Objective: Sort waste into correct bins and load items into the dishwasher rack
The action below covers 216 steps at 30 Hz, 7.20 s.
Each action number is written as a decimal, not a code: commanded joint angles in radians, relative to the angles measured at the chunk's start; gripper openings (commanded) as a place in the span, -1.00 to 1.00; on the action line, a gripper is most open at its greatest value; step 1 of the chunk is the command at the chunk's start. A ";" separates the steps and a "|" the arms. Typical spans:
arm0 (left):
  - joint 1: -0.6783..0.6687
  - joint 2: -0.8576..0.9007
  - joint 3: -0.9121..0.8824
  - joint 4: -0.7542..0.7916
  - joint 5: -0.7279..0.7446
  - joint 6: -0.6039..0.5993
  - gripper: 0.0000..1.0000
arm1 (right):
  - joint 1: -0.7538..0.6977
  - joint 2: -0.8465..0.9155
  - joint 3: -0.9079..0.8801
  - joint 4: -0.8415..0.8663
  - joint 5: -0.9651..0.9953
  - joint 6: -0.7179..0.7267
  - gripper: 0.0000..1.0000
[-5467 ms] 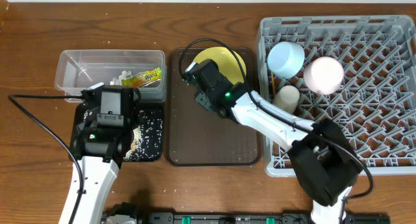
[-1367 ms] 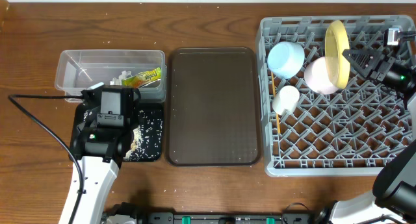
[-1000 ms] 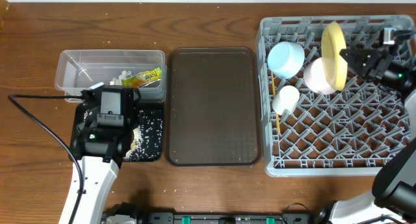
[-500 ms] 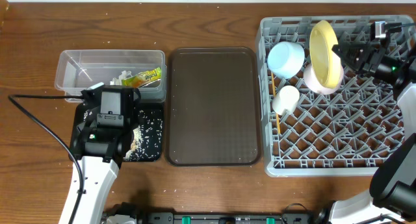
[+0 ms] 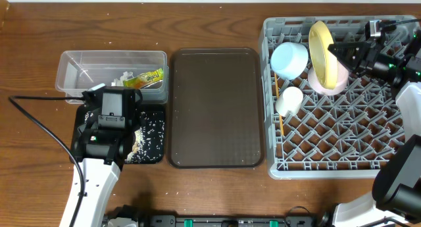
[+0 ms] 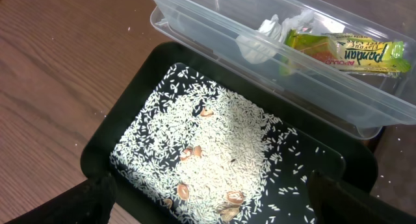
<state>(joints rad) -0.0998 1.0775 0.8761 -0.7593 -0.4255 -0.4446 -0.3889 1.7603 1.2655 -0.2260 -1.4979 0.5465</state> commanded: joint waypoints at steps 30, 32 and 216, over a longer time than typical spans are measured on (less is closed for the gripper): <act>0.005 0.000 0.016 -0.002 -0.016 0.003 0.93 | -0.039 0.004 -0.013 0.154 0.135 0.235 -0.76; 0.005 0.000 0.016 -0.002 -0.016 0.003 0.93 | -0.055 0.004 -0.013 0.155 0.135 0.234 -0.68; 0.005 0.000 0.016 -0.002 -0.017 0.003 0.93 | 0.427 -0.364 -0.010 -0.888 1.086 -0.413 0.99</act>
<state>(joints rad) -0.0998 1.0775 0.8761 -0.7593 -0.4255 -0.4442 -0.0017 1.4040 1.2526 -1.1007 -0.3916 0.1329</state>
